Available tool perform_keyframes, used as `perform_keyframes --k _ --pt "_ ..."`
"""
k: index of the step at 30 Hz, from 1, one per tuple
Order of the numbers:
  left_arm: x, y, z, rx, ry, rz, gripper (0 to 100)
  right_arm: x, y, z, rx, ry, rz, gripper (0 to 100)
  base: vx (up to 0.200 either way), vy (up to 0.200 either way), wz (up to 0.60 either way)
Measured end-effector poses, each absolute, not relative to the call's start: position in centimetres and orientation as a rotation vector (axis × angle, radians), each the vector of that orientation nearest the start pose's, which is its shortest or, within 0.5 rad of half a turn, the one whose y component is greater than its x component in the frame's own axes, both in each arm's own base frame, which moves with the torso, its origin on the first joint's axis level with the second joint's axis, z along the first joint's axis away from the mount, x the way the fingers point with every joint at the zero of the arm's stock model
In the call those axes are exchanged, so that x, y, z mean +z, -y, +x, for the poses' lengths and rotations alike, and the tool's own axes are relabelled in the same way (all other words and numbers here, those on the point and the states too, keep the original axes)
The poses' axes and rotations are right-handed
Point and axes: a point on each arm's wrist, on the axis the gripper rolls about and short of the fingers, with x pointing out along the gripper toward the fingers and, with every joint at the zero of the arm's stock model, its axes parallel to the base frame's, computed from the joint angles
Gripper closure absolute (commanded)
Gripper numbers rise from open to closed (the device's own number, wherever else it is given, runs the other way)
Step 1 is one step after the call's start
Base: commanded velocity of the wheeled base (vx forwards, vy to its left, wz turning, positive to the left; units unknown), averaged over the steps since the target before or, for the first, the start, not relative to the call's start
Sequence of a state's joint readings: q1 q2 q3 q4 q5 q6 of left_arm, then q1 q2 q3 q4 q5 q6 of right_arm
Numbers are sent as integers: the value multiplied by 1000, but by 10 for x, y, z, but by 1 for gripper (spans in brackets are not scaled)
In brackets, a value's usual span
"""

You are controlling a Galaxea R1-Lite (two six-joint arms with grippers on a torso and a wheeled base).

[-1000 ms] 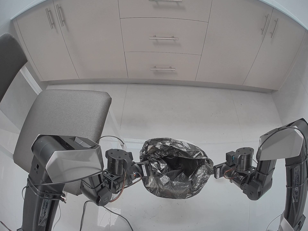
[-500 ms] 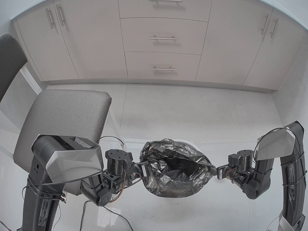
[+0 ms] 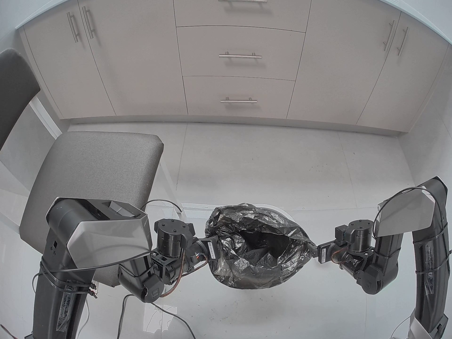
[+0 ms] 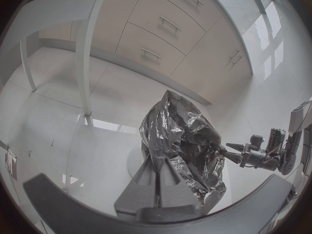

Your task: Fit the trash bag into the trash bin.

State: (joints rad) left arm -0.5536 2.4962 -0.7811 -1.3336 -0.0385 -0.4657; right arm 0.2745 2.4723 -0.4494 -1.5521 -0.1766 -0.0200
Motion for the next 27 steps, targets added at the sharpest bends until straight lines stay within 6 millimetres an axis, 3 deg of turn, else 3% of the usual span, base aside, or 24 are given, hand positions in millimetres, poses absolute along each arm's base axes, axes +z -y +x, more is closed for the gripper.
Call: perform_keyframes --k 7,11,16,27 --pt "-40 203 326 -490 -490 -352 100 -28 -111 283 203 -433 -147 0 0 0 0" --pt "-40 203 326 -491 -489 -352 100 -19 -129 281 239 -385 -165 0 0 0 0" --pt "-41 203 325 -491 -490 -351 100 -9 -144 302 241 -303 -165 0 0 0 0" --pt "-38 208 322 -462 -481 -339 100 -7 -171 349 236 -316 -186 0 0 0 0"
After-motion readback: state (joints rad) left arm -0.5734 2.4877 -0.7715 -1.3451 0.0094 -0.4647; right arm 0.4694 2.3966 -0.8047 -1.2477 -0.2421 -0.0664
